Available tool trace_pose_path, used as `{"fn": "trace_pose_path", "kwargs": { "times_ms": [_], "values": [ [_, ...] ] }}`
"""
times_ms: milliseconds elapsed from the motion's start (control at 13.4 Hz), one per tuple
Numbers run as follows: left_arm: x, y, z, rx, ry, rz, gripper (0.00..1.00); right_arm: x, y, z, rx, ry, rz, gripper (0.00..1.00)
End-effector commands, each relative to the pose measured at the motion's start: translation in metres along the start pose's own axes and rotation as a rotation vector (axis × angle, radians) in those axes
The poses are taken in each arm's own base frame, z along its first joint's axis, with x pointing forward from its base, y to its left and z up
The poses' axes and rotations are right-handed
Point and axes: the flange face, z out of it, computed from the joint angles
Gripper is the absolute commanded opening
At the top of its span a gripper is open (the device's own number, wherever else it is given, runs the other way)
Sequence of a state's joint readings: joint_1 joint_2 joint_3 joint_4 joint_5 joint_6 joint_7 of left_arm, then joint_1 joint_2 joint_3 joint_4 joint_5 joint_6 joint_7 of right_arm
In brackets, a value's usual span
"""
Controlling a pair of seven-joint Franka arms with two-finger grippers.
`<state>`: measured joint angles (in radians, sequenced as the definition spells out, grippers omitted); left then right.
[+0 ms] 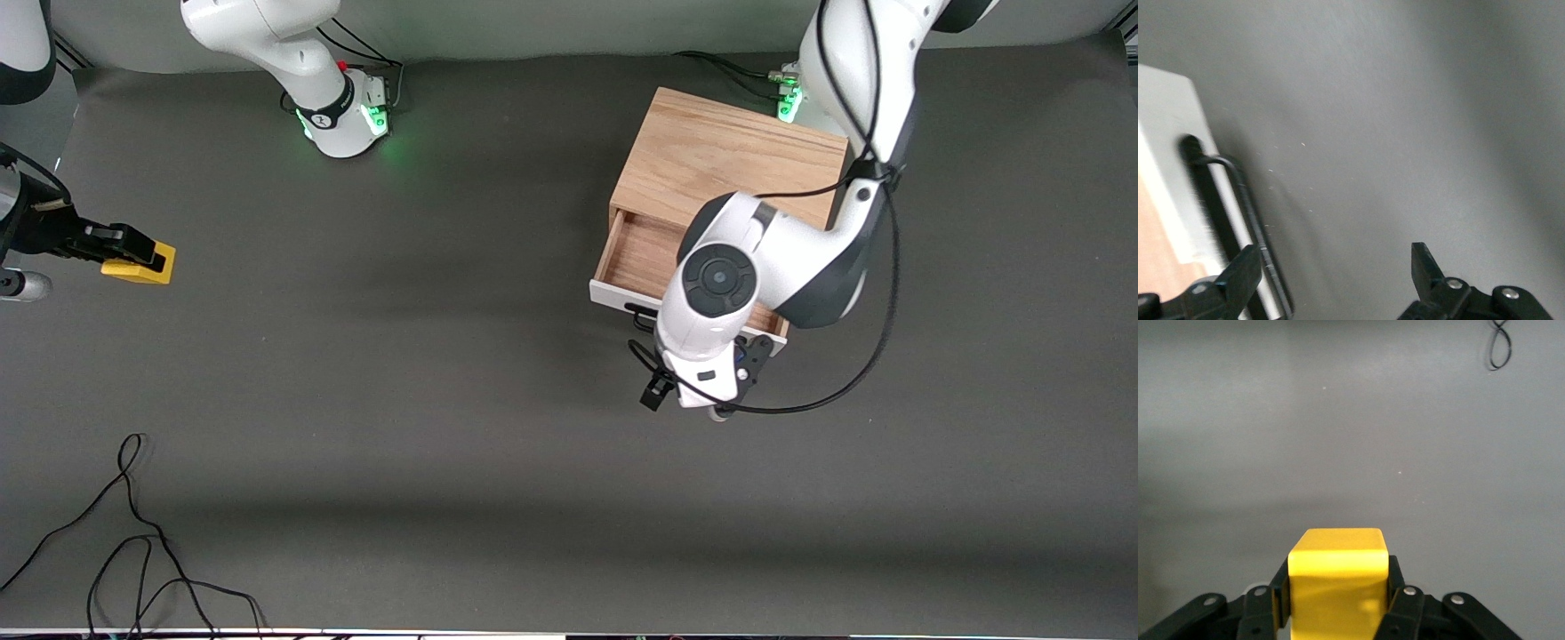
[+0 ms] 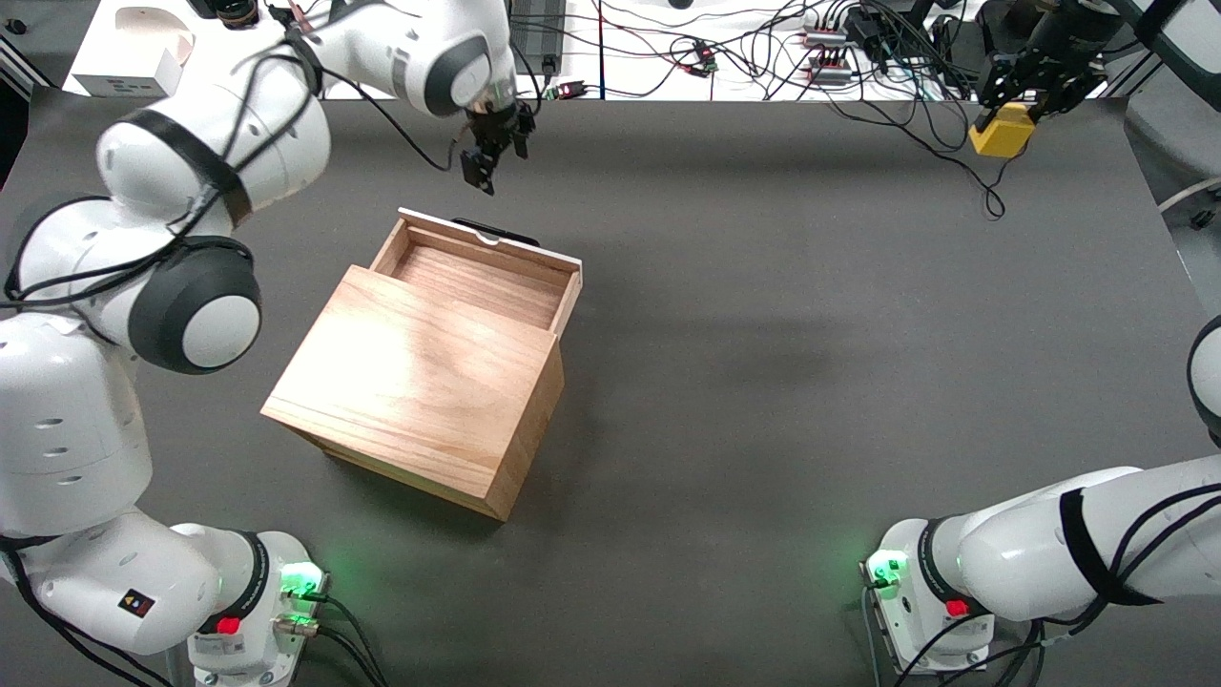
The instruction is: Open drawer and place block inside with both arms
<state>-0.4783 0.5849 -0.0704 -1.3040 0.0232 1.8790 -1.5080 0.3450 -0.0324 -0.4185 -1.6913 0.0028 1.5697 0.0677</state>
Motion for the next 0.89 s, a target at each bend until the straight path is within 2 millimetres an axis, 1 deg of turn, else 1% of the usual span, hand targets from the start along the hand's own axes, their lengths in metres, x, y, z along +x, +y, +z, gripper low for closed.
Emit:
{"fn": "trace_pose_path", "kwargs": {
  "times_ms": [0, 149, 223, 298, 447, 521, 595, 744, 819],
  "values": [
    [0.032, -0.033, -0.086, 0.053, -0.006, 0.096, 1.0, -0.005, 0.024, -0.004, -0.003, 0.023, -0.013, 0.25],
    [0.054, -0.069, -0.132, 0.12, -0.019, 0.203, 1.0, -0.004, 0.017, -0.006, -0.006, 0.025, -0.014, 0.25],
    [0.061, -0.082, -0.15, 0.129, -0.021, 0.285, 1.0, -0.005, 0.014, -0.006, -0.006, 0.025, -0.02, 0.25],
    [0.074, -0.098, -0.17, 0.129, -0.027, 0.356, 1.0, -0.004, 0.014, -0.005, -0.007, 0.024, -0.022, 0.25],
    [0.102, -0.131, -0.2, 0.15, -0.052, 0.493, 1.0, -0.003, 0.013, -0.004, -0.01, 0.021, -0.023, 0.25],
    [0.11, -0.143, -0.209, 0.162, -0.059, 0.597, 1.0, -0.003, 0.013, -0.004, -0.012, 0.022, -0.023, 0.25],
    [0.123, -0.153, -0.213, 0.175, -0.057, 0.692, 1.0, -0.002, 0.013, -0.002, -0.014, 0.018, -0.023, 0.25],
    [0.157, -0.169, -0.22, 0.178, -0.047, 0.808, 1.0, -0.001, 0.008, -0.006, -0.019, 0.026, -0.03, 0.25],
    [0.181, -0.177, -0.224, 0.161, -0.044, 0.867, 1.0, -0.001, 0.009, -0.007, -0.023, 0.025, -0.034, 0.24]
  ]
}}
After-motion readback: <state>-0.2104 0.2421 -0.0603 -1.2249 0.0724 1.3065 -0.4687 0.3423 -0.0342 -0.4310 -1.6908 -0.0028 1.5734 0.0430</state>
